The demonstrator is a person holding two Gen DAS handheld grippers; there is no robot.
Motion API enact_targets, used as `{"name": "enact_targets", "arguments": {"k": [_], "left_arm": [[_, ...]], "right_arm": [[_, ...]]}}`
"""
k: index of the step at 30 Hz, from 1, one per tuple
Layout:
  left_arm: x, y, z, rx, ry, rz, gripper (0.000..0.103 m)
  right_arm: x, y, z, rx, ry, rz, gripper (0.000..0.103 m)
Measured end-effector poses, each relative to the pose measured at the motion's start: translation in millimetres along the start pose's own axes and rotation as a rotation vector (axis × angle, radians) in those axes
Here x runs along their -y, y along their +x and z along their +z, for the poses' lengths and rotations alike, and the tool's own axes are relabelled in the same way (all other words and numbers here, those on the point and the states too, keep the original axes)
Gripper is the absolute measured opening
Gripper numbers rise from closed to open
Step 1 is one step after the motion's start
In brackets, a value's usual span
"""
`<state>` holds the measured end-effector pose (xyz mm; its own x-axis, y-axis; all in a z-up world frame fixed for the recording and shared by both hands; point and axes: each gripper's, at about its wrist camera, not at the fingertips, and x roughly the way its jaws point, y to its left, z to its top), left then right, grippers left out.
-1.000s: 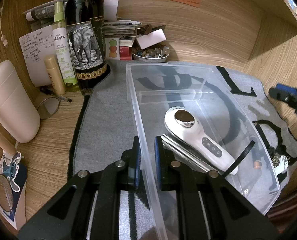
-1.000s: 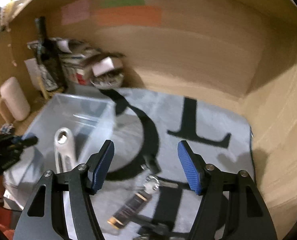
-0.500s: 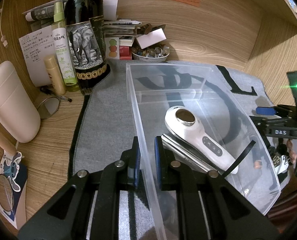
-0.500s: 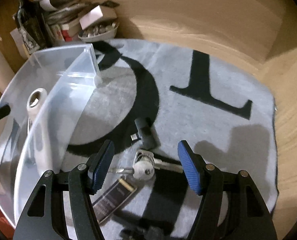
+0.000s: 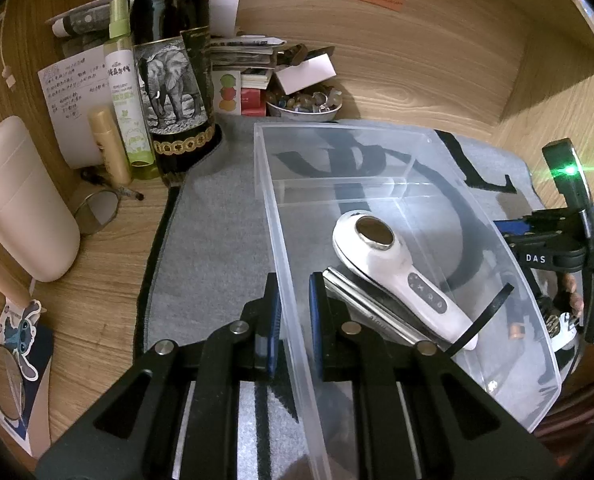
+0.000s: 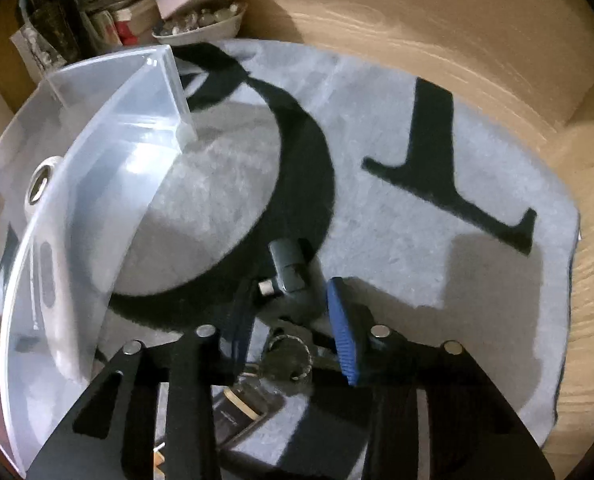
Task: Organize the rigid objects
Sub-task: 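Grasp the small black knob near the keys with the right gripper, then drop the black knob into the box and open the right gripper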
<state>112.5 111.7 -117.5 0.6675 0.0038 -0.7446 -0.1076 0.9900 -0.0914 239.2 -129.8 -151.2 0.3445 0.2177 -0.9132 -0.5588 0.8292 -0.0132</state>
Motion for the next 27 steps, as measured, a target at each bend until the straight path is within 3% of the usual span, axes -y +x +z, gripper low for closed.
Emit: {"name": "enact_targets", "arguments": {"k": [2,12,19,27], "left_arm": [[-0.2,-0.1,0.0,0.000,0.002,0.001,0.012],[-1.1,0.0,0.2,0.001,0.001,0.003,0.012],[-1.5,-5.3,-1.5,0.024,-0.002,0.006,0.012],[-1.4,-9.0,-2.8,0.028,-0.012,0.000,0.009]], "right_arm": [[-1.5,-2.2,-0.2,0.005,-0.005,-0.006,0.024],[-8.2,-48.0,-6.4,0.139,0.019,-0.010,0.024],[-21.1,-91.6,0.6,0.259,0.003,0.029,0.024],[-55.0,-113.1,11.5,0.349,-0.056,0.100,0.024]]}}
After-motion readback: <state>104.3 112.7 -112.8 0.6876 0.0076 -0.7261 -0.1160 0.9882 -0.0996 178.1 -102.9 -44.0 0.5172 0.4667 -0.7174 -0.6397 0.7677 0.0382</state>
